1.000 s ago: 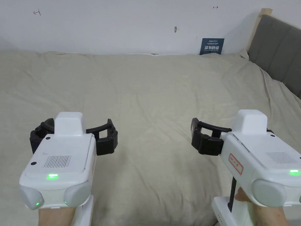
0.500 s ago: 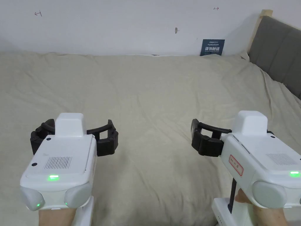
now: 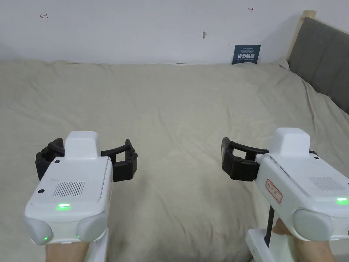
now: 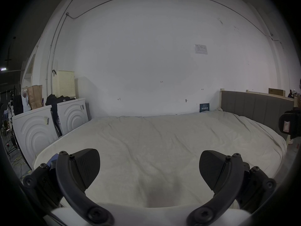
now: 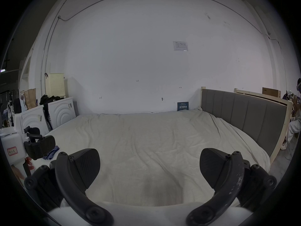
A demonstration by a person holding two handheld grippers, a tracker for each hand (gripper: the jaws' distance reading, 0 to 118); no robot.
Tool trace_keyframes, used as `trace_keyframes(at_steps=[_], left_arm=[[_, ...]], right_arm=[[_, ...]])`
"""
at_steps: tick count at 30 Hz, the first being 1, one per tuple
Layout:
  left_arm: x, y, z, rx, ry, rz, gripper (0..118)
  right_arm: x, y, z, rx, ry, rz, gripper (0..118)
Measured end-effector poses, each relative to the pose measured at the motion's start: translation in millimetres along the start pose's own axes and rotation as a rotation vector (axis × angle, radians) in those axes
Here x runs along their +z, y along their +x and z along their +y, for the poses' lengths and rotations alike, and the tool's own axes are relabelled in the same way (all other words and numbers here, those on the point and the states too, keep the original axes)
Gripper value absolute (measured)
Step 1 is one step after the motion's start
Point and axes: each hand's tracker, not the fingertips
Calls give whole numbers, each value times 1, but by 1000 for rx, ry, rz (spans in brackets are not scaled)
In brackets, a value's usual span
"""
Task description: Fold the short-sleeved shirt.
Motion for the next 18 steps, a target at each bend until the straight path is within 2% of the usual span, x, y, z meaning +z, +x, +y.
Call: trace_keyframes(at_steps=[12, 13, 14, 18], left_arm=[[2, 0, 2, 12, -1, -9, 118], [3, 0, 3, 19, -5, -13, 118], [3, 0, 4, 30, -17, -15, 118], [3, 7, -6, 70, -190, 13, 118]], right_arm=[[-2, -1, 0, 23, 1, -19, 118], [-3, -2, 3, 9, -37, -30, 118], [-5, -2, 8, -11, -141, -37, 118], [-5, 2, 16, -197, -331, 18, 118]])
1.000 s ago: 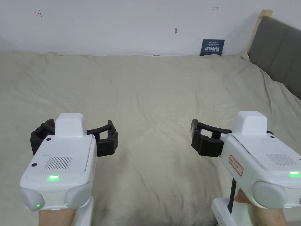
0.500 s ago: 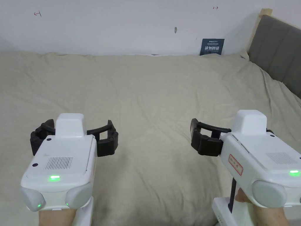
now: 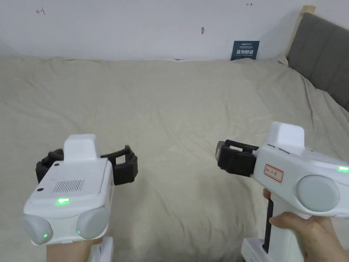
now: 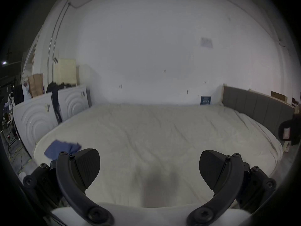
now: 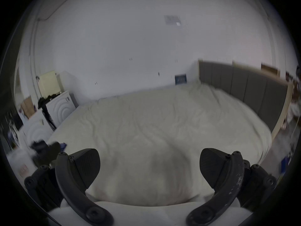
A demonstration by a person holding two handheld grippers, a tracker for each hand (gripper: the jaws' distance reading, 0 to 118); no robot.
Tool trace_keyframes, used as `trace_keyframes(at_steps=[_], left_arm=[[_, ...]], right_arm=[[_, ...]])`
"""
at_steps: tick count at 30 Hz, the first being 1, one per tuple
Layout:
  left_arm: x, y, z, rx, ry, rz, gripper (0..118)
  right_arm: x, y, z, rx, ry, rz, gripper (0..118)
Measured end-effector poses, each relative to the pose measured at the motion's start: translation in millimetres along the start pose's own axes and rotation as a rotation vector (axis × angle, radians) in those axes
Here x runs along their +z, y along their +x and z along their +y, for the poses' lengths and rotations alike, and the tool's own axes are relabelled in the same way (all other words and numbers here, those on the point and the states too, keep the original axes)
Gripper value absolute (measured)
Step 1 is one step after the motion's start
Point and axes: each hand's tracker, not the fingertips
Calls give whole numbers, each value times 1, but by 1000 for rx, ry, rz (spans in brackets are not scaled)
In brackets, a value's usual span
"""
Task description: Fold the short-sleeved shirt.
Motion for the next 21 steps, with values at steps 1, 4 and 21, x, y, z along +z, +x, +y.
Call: trace_keyframes(at_steps=[1, 4, 21], left_arm=[[0, 2, -7, 6, -51, 2, 118], [-1, 7, -34, 25, -180, -36, 118], [-25, 7, -101, -11, -465, -35, 118]], right_arm=[[1, -1, -1, -27, -34, 14, 118], [3, -10, -9, -3, -155, -6, 118], [-60, -27, -73, 79, -385, -117, 118]])
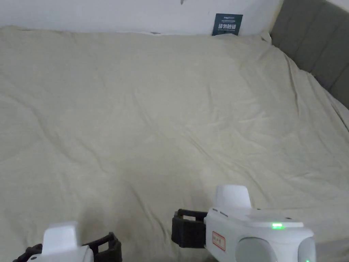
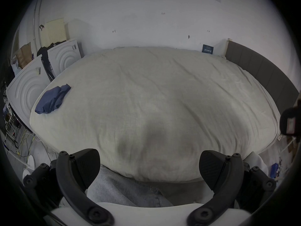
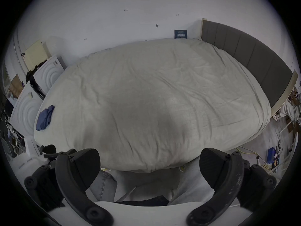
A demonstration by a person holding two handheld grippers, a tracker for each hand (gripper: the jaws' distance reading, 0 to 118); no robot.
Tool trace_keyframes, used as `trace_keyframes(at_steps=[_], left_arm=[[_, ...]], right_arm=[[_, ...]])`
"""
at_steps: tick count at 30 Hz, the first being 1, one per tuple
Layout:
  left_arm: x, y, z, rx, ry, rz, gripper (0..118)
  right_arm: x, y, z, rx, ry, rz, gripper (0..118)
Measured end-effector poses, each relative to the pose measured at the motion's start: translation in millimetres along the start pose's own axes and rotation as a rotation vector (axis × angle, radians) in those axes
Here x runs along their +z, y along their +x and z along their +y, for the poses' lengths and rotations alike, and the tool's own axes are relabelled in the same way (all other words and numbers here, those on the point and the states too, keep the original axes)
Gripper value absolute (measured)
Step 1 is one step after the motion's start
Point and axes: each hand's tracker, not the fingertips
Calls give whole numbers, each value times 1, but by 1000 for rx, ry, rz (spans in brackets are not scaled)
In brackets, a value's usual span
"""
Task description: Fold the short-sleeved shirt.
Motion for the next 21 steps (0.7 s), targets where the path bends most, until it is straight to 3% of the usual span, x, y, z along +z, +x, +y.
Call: trace_keyframes(at_steps=[4, 7, 10, 17, 21], left_arm=[[-33, -12, 17, 45, -30, -16, 118], [-79, -18, 43, 33, -82, 14, 118], [-122, -21, 82, 19, -31, 43, 118], [-226, -37, 162, 150, 52, 120, 118], [-267, -45, 171, 175, -6, 213, 118]], right_arm=[[-42, 10, 4, -11, -135, 58, 118], [-88, 30, 26, -80, -107, 59, 118], [-139, 44, 67, -94, -37, -45, 118], [-244, 58, 149, 37, 43, -179, 118], [-274, 60, 163, 11, 37, -186, 118]])
